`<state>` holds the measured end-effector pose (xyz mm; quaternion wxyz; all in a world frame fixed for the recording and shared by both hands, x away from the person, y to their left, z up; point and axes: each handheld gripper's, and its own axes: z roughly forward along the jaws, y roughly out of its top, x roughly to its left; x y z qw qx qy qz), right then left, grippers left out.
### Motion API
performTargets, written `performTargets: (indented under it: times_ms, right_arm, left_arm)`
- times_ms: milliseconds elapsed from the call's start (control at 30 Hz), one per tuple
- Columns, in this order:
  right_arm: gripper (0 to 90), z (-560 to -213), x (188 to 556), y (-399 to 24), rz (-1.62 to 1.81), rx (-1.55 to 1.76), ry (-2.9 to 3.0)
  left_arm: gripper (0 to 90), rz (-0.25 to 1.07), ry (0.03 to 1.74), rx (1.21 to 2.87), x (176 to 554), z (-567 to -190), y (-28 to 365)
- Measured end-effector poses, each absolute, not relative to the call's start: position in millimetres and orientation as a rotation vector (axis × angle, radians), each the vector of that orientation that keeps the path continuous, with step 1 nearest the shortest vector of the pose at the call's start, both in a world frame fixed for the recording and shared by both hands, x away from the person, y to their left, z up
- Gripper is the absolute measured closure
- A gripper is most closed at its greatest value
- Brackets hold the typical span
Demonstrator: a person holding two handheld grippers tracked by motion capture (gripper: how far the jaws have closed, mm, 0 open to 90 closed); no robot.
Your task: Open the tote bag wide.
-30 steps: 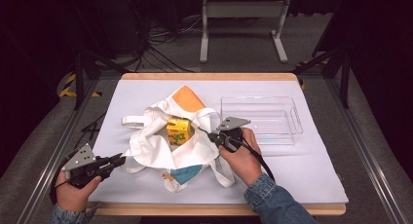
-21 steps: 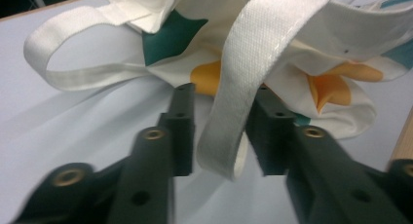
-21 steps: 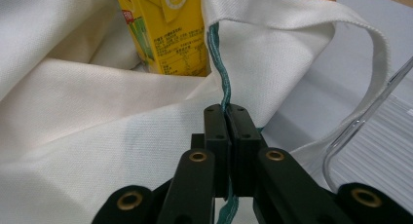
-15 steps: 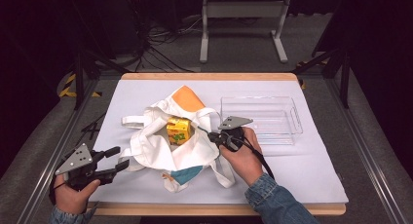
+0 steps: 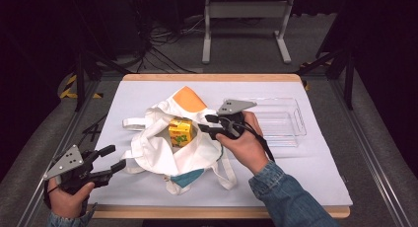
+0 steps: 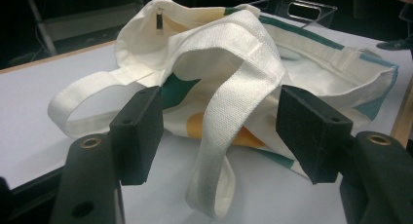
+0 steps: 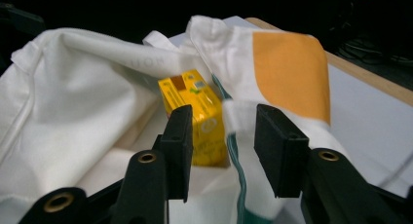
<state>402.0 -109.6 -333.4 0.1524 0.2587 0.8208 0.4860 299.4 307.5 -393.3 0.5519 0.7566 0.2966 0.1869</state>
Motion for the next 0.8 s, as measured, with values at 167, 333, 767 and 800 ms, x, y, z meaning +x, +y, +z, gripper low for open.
performTargets:
  times_ms: [167,333,767,800]
  right_arm:
    - [56.2,-325,420,-83,1.364,0.681,2.405]
    - [54.8,-327,434,-58,1.328,0.632,2.479]
    - [89.2,-333,460,-36,1.137,0.579,2.475]
    - [89.3,-333,464,-38,1.140,0.598,2.462]
  left_arm:
    - [36.5,0.429,0.704,1.792,301,-395,308]
    - [38.7,0.415,0.700,1.795,302,-397,308]
    - [41.0,0.405,0.691,1.794,302,-397,308]
    - [41.2,0.407,0.690,1.791,302,-397,308]
